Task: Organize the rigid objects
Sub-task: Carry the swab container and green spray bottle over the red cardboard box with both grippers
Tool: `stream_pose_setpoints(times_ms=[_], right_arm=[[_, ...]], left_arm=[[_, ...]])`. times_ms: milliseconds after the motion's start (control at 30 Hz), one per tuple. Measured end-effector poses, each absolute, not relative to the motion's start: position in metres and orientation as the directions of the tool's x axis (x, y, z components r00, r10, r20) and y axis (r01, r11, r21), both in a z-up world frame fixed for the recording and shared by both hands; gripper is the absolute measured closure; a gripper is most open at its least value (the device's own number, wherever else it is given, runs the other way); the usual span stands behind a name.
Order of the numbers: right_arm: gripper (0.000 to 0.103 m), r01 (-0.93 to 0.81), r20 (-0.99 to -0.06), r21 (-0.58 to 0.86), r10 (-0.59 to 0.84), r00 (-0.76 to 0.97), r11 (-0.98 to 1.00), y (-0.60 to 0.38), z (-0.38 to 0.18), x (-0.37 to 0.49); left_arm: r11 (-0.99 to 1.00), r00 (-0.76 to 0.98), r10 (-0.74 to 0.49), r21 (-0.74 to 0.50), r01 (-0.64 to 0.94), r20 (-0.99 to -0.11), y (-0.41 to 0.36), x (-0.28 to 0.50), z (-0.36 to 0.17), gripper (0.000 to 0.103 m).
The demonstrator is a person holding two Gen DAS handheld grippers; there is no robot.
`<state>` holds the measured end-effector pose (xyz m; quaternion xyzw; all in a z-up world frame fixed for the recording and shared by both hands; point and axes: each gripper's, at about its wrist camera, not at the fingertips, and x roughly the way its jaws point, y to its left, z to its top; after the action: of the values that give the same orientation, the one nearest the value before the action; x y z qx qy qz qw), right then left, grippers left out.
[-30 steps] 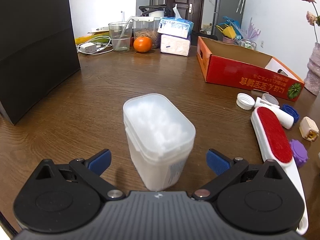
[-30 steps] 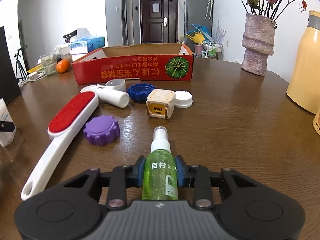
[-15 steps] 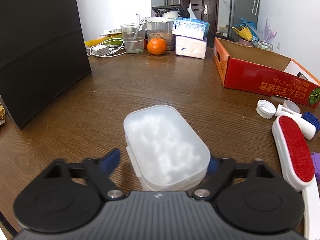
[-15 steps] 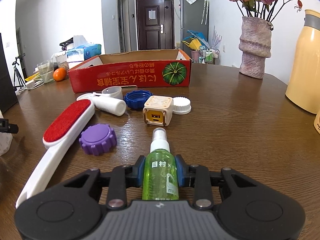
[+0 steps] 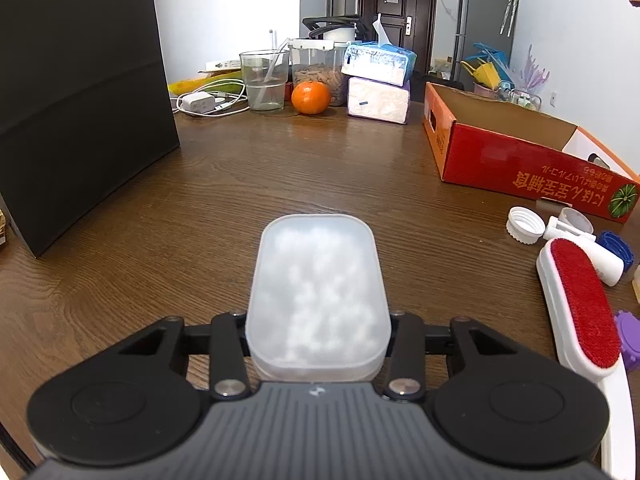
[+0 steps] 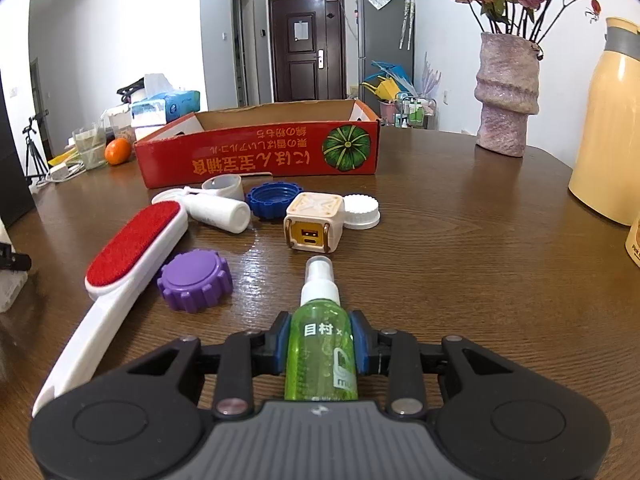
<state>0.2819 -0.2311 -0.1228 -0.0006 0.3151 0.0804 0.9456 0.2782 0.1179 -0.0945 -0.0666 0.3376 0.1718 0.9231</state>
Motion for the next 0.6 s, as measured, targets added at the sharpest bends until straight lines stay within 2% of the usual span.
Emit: stream_pose_setpoints(times_ms=[600], right_arm=[[0.073, -0.136, -0.513, 0.079, 0.157, 0.844, 0.988, -0.229, -0.105, 0.271]], left_arm=[[0.956, 0.792, 0.223, -0.031, -0.291, -0.569, 0.107, 0.260, -0.053, 0.061]])
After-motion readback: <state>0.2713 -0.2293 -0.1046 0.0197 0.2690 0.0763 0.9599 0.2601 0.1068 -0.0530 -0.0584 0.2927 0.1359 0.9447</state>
